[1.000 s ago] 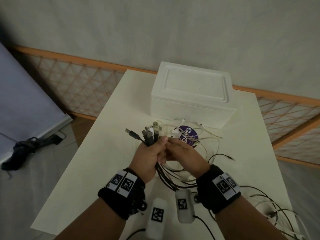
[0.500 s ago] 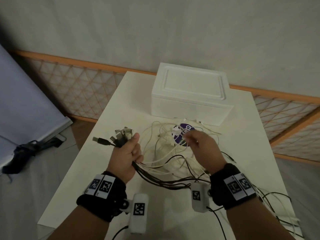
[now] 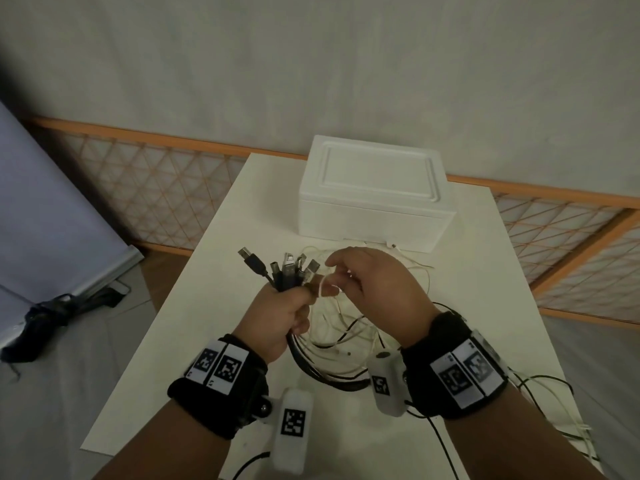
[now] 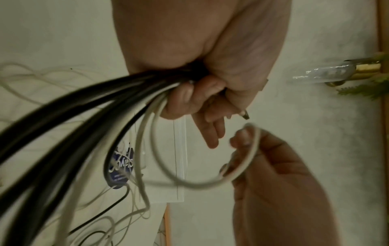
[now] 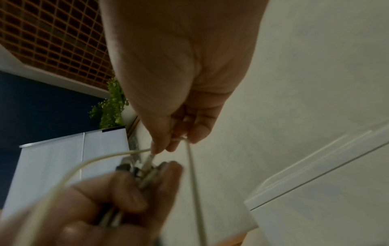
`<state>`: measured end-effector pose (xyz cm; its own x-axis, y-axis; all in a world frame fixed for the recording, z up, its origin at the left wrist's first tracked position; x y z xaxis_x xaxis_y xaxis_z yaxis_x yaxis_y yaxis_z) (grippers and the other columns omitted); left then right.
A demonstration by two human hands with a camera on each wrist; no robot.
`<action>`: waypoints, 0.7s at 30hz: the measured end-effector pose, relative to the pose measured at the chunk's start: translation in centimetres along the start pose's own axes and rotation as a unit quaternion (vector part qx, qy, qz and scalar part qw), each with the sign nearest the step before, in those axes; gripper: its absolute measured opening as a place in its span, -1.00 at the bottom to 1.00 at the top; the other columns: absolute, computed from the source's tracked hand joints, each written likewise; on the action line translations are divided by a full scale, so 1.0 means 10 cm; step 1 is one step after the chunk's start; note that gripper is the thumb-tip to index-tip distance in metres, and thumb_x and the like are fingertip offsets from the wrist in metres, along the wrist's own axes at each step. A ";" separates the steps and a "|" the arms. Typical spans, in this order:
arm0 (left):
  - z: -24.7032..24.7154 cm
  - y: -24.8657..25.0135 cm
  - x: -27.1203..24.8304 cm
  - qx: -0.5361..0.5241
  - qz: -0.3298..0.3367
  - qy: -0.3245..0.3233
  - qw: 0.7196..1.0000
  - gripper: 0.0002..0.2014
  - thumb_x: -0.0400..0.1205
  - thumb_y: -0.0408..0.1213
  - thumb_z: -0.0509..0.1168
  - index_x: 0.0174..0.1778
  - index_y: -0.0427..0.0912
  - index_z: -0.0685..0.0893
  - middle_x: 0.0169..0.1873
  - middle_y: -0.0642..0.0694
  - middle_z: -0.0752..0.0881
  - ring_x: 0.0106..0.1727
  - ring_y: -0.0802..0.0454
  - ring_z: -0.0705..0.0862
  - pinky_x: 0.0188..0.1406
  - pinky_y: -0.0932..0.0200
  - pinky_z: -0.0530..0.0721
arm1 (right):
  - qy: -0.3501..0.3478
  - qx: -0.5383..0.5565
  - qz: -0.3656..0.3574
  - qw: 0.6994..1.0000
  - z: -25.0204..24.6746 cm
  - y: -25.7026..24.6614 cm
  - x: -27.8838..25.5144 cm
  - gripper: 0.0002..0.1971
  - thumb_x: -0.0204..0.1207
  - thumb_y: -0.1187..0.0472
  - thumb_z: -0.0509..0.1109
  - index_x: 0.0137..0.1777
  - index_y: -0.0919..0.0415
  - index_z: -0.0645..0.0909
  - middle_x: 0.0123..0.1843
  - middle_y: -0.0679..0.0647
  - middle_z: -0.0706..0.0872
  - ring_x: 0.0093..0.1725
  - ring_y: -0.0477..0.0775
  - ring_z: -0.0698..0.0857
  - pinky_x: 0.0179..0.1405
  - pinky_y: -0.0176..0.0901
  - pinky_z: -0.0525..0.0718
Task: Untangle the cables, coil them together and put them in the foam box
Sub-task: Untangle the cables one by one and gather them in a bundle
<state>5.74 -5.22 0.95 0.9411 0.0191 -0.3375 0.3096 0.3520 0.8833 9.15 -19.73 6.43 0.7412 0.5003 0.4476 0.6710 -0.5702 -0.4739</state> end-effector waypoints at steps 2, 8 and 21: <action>0.00 -0.04 0.03 -0.017 -0.002 0.003 1.000 -0.89 0.25 -0.49 0.27 -0.42 -0.23 0.50 -0.61 -0.08 0.31 -0.69 0.15 0.22 -0.69 0.32 0.19 | 0.009 0.050 0.011 0.999 -0.02 -0.08 0.01 -0.88 0.50 0.20 0.44 0.00 0.18 0.68 -0.18 -0.04 0.76 -0.17 -0.13 0.65 -0.17 -0.31 0.58; 0.16 -0.04 0.04 0.011 0.020 -0.040 0.999 -0.79 0.44 -0.46 0.46 -0.40 -0.11 0.61 -0.66 0.05 0.47 -0.64 0.15 0.27 -0.67 0.30 0.25 | 0.052 0.166 0.042 0.984 -0.10 -0.14 0.02 -0.85 0.49 0.39 0.42 0.01 0.17 0.65 -0.06 -0.13 0.69 -0.15 -0.12 0.69 -0.19 -0.15 0.72; 0.25 0.04 0.08 -0.262 -0.036 -0.228 0.937 -0.66 0.15 -0.16 0.73 -0.28 -0.16 0.79 -0.47 -0.02 0.65 -0.78 0.28 0.34 -0.77 0.43 0.31 | -0.242 0.435 0.206 0.842 0.34 0.24 -0.20 -0.42 0.41 0.39 0.33 0.44 0.04 0.40 0.22 0.01 0.68 0.10 0.19 0.70 0.04 0.11 0.65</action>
<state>6.94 -7.40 1.82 0.9177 -0.3820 -0.1093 0.3772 0.7510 0.5420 9.38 -19.91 1.81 0.6935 0.7042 -0.1523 -0.0418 -0.1716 -0.9843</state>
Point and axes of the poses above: each hand's wrist, its own x-axis towards the middle knuckle, its own z-axis out of the palm, y = z × x, the point moved 3 cm from there along x, towards the middle knuckle
